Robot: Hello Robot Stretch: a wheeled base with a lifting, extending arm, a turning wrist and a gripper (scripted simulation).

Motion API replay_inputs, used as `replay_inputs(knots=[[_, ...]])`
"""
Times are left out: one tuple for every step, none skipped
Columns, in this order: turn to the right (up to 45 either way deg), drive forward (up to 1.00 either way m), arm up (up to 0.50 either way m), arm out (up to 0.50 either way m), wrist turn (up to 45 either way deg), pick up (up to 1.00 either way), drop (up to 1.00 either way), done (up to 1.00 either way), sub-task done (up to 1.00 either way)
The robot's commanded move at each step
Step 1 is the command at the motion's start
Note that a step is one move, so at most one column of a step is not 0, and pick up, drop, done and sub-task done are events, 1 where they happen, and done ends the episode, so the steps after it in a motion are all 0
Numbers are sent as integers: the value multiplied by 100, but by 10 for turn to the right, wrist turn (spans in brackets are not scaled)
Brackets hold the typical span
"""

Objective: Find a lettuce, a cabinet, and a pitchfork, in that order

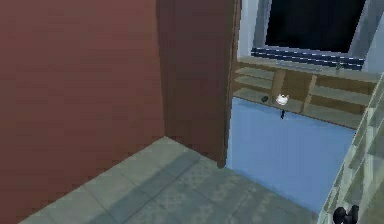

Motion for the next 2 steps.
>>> replay_inputs(knots=[[0, 45, 0, 0, 0, 0, 0, 0, 0], [300, 0, 0, 0, 0, 0, 0, 0, 0]])
